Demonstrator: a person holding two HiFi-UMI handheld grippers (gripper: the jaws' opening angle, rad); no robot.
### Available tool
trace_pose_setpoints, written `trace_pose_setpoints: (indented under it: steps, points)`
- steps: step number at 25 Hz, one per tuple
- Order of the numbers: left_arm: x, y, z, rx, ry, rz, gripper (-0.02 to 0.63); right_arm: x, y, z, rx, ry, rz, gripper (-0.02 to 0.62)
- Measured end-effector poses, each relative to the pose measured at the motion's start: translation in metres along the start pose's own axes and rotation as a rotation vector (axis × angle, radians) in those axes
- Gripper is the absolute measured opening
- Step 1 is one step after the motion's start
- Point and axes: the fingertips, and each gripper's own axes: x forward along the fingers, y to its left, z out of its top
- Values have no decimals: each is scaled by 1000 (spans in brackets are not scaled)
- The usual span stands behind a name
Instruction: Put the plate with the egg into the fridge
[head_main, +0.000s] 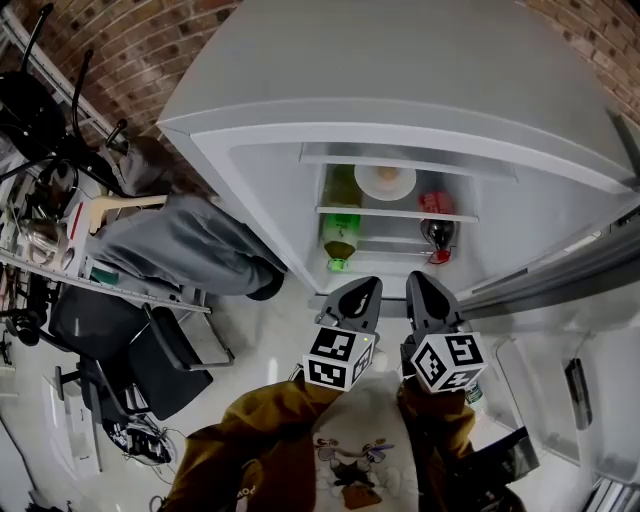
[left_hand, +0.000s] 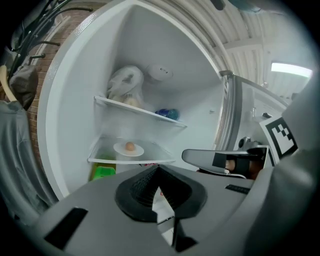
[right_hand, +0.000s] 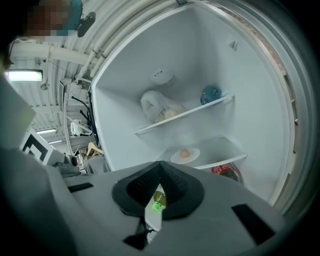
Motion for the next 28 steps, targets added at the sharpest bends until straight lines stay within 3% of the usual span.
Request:
trace_pose_setpoints:
  steps: [15,28]
  points:
    - [-22,-3,-18,29,-6,16,8,-13,20,-18,-145,24,-25,5]
    - [-34,1,-23,20,0,19,8,-27,14,-25,-152,43,-60,5]
